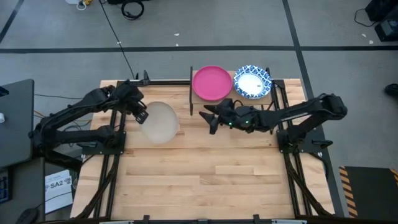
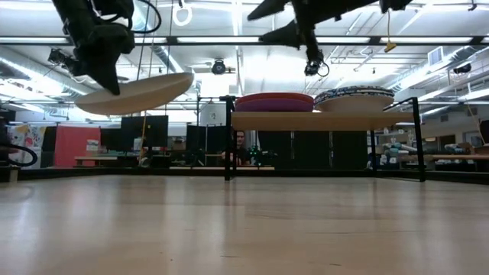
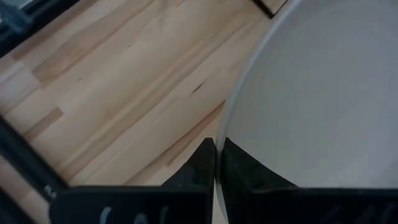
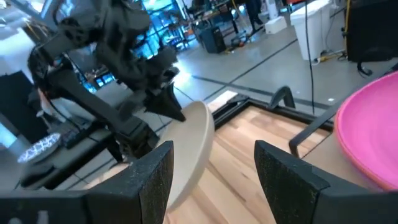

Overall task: Place and stack plates onto a shelf
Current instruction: Stack the gray plate on top of the pink plate on the shelf

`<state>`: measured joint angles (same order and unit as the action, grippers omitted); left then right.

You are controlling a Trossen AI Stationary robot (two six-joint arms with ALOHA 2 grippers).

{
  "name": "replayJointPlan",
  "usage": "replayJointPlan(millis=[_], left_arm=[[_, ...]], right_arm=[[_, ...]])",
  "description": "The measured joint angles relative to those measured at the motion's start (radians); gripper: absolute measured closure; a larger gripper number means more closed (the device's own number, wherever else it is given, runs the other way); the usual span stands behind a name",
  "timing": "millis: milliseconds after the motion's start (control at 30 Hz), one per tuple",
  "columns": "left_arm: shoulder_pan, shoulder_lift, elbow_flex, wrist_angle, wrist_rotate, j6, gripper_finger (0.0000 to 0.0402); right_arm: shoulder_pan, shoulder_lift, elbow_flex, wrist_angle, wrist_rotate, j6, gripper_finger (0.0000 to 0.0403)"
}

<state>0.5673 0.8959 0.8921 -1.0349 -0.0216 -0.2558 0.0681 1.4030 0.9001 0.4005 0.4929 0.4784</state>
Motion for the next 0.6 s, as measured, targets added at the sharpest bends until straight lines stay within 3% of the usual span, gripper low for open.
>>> replayJointPlan(millis=[200, 600], left_arm=[[-0.033, 0.000, 0.000, 0.033, 0.001, -0.003, 0.0384], [-0.045, 0.000, 0.000, 0.034, 0.000, -0.026, 0.0384]], right_arm=[[0.000, 0.146, 0.053, 0.039, 0.015, 0.000, 0.0174], [0.000, 0.450, 0.303, 0.038, 0.019, -0.021, 0.0174]])
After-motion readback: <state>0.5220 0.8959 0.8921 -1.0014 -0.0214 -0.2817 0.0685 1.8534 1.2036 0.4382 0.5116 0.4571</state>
